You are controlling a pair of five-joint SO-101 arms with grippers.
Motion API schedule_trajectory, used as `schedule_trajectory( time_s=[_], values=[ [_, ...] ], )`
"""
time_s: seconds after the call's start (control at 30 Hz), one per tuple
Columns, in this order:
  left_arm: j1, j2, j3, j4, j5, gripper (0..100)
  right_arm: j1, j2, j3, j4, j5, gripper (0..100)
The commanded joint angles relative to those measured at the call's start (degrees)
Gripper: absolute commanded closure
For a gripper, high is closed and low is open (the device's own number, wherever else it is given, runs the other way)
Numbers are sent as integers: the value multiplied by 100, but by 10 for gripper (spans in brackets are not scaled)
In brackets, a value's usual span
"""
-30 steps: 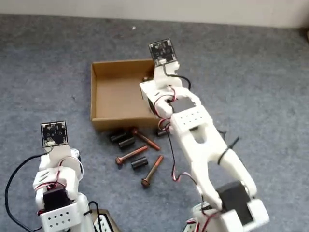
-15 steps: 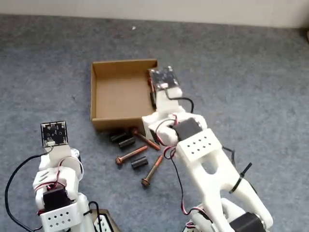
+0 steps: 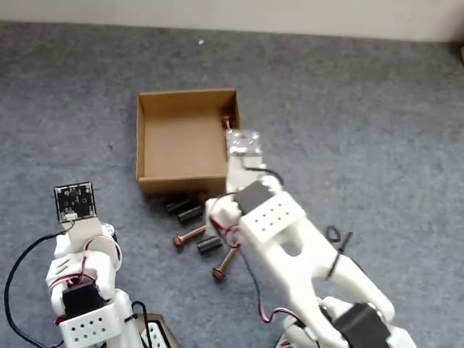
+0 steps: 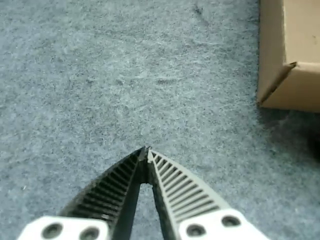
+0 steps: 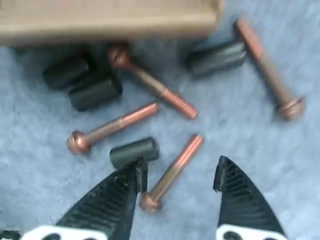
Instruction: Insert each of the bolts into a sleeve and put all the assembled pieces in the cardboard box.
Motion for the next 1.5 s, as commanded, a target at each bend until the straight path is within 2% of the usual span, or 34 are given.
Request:
schedule_trajectory(
  time_s=[0.0,0.2,0.57,1.1,1.47],
  values=[
    [-75,-31,110,-132,-26,993,-453,321,-426,136,-466,793],
    [-75,-31,110,-132,-26,993,-910,971,-435,-330,-967,793],
    [-84,-31,110,-132,-26,993,-954,1279,-391,-1253,-1424,793],
    [-84,-31,110,-132,-26,993,-945,1332,-180,-1262,-1442,793],
    [-84,-31,110,-132,-26,993,-927,2545,-356,-1262,-1433,796]
  ],
)
